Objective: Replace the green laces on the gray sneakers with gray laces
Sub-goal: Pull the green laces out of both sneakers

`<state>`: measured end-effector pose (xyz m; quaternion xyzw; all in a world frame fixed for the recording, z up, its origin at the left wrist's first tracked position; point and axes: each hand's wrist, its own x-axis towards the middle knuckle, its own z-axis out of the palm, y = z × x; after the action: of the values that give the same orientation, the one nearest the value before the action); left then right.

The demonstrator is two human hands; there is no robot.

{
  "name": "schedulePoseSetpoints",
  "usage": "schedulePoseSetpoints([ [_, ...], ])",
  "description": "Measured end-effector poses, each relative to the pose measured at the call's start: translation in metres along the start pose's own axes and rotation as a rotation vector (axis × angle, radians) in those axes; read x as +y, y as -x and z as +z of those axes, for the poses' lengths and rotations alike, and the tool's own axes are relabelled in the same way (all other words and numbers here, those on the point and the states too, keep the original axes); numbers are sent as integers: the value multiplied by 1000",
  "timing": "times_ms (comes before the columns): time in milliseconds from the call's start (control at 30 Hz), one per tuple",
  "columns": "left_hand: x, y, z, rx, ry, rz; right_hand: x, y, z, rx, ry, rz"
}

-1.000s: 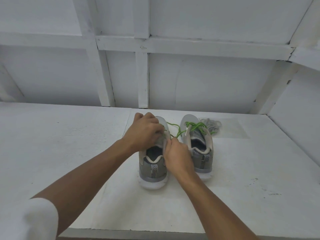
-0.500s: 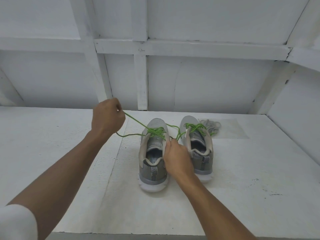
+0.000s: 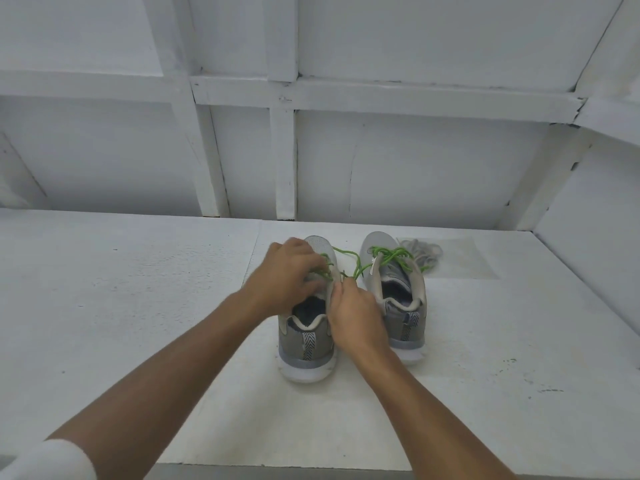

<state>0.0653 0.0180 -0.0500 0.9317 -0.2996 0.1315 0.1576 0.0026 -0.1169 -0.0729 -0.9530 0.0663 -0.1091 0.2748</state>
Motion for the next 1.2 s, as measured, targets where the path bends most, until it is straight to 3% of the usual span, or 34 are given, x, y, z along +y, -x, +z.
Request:
schedulePoseSetpoints([
  [267, -12, -6, -4, 141, -15, 7, 1, 1, 1, 20, 2, -12],
  [433, -47, -8, -33, 324, 15, -194, 0, 1, 0, 18, -4, -6],
  [567, -55, 4, -34, 281, -38, -335, 0, 0, 0, 15, -4, -6],
  [667, -57, 15, -22, 124, -95, -451, 0, 0, -1, -2, -24, -12],
  [733, -54, 21, -16, 93, -19, -499, 1, -2, -3, -23, -23, -14],
  [967, -17, 40, -6, 228, 405, -601, -2, -7, -17, -100, 28, -50],
  [1200, 1, 43, 19, 309, 573, -671, -19, -32, -32, 9, 225, -367],
])
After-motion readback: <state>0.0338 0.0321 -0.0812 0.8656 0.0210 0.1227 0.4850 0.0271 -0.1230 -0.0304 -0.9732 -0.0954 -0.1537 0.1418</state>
